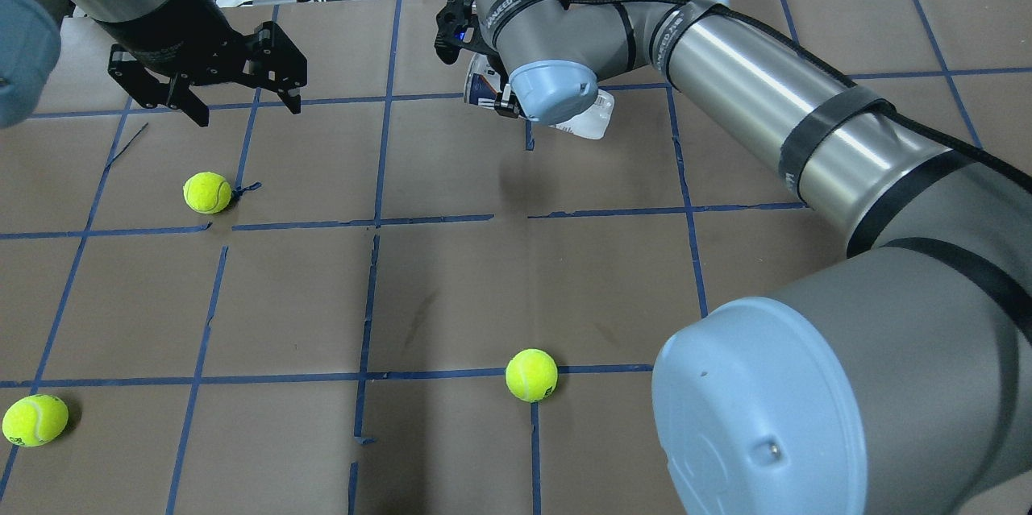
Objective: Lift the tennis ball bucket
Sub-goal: 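Carry the can with the right gripper toward the middle, farther from the robot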
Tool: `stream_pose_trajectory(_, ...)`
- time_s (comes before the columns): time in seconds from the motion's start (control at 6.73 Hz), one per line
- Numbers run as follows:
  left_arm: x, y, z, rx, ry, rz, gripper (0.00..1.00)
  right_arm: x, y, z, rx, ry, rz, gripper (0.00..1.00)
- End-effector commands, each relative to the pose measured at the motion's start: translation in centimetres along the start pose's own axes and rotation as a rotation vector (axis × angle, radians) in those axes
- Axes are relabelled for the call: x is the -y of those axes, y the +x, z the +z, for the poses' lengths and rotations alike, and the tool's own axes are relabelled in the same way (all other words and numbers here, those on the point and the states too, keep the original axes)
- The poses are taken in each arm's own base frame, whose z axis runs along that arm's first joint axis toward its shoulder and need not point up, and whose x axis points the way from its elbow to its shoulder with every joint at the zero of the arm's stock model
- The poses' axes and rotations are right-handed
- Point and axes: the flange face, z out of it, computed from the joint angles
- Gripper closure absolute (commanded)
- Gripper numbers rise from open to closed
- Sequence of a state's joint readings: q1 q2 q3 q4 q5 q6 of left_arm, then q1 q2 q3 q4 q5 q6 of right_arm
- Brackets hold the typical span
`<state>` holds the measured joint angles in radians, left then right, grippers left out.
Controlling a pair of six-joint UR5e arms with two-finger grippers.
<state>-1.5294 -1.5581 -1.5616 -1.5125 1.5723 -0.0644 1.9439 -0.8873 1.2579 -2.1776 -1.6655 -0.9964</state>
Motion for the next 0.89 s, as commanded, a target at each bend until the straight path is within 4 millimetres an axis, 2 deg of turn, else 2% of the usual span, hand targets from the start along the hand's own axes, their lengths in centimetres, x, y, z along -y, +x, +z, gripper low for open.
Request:
stream_pose_trajectory(0.0, 0.0, 0.0, 0.0, 0.0, 0.0, 0.0, 0.0, 1.0, -0.7, 1.7, -0.026, 0.004, -0.172, 0.38)
stream_pose_trajectory(0.15, 0.0, 0.0, 0.0, 0.0, 0.0, 0.0, 0.0, 1.0, -1.0, 3.7, -0.022, 0.001, -0.173, 0.37)
stream_pose_trajectory(0.3, 0.0, 0.0, 0.0, 0.0, 0.0, 0.0, 0.0, 1.0, -1.3, 4.7, -0.003, 0.0, -0.173, 0.37)
stream_pose_trajectory(0.74, 0.0, 0.0, 0.1, 0.0, -0.002, 0.0, 0.0, 0.3, -2.3, 5.9, 0.016, -0.016, -0.177, 0.35)
